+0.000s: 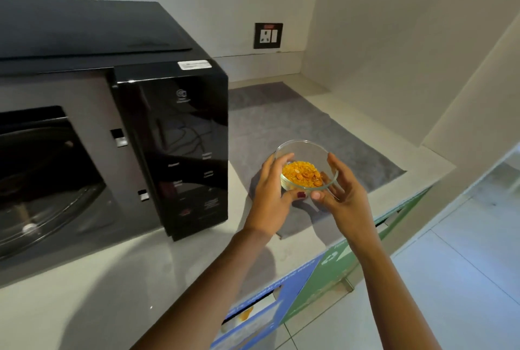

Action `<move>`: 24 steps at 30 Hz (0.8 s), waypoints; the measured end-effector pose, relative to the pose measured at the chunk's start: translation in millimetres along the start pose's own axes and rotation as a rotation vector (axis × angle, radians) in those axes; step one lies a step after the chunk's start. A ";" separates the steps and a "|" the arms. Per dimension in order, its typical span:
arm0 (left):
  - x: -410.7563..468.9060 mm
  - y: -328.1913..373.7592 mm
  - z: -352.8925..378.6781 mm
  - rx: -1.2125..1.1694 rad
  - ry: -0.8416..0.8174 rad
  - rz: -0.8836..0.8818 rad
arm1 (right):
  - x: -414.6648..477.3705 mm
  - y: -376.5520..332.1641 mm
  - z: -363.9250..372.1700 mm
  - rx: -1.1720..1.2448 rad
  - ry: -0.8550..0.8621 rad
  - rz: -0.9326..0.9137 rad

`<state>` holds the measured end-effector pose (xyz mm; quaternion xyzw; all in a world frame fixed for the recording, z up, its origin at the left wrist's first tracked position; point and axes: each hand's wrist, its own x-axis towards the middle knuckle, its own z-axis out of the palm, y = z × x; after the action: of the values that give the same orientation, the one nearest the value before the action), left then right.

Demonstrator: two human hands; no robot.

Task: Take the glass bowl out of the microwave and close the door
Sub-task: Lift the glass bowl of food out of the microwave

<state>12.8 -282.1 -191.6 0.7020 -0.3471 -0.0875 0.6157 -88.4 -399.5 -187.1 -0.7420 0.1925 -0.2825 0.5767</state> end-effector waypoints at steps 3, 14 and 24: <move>25.9 -20.5 7.7 0.008 0.003 -0.011 | 24.5 12.1 -2.1 0.002 -0.020 0.000; 70.8 -60.9 20.6 0.061 0.016 -0.023 | 69.4 28.4 -6.6 -0.030 -0.071 0.024; 70.7 -63.5 24.6 0.128 0.008 -0.046 | 73.7 35.8 -6.9 -0.024 -0.069 0.069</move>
<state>76.0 -343.9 -234.3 0.7481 -0.3333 -0.0763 0.5688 -35.0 -459.0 -205.9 -0.7510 0.2013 -0.2344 0.5836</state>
